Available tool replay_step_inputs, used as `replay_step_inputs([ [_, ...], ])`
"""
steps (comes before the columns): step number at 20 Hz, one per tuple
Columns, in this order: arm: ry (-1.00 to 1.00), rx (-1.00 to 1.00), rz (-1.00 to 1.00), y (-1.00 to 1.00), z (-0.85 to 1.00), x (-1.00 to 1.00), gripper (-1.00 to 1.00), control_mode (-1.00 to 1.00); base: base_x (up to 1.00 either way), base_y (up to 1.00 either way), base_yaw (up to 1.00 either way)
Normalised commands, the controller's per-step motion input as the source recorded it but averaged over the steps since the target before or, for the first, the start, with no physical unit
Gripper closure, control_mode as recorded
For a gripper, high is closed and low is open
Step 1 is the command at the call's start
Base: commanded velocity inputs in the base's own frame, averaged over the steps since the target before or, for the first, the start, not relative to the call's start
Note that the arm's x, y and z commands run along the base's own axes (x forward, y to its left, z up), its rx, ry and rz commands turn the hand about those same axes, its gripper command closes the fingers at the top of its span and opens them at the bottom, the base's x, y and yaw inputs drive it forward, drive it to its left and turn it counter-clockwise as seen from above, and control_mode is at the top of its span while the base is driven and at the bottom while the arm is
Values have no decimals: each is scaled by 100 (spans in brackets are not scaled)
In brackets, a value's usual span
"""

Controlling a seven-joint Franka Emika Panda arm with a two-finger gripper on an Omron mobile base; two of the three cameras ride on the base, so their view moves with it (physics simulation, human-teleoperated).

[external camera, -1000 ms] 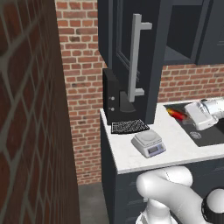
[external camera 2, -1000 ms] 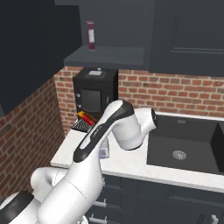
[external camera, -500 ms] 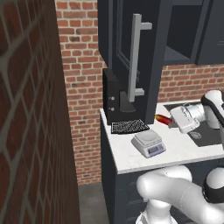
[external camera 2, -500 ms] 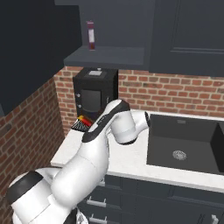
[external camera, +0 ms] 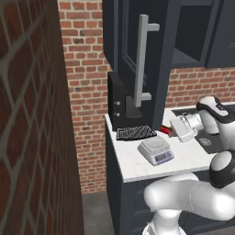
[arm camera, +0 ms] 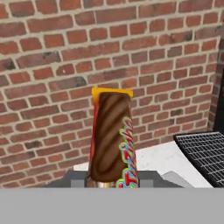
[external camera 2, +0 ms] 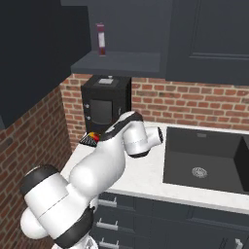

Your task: Pick the bar and place it on the digital scale for weighing, and close the cabinet.

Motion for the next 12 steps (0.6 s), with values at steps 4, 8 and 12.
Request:
replay_step_inputs([
  [4, 3, -7, 0, 17, -35, 21, 100, -100, 0, 0, 0],
  [8, 1, -10, 0, 19, -26, 16, 100, -100, 0, 0, 0],
  [12, 1, -7, 0, 5, -18, 7, 100, -100, 0, 0, 0],
])
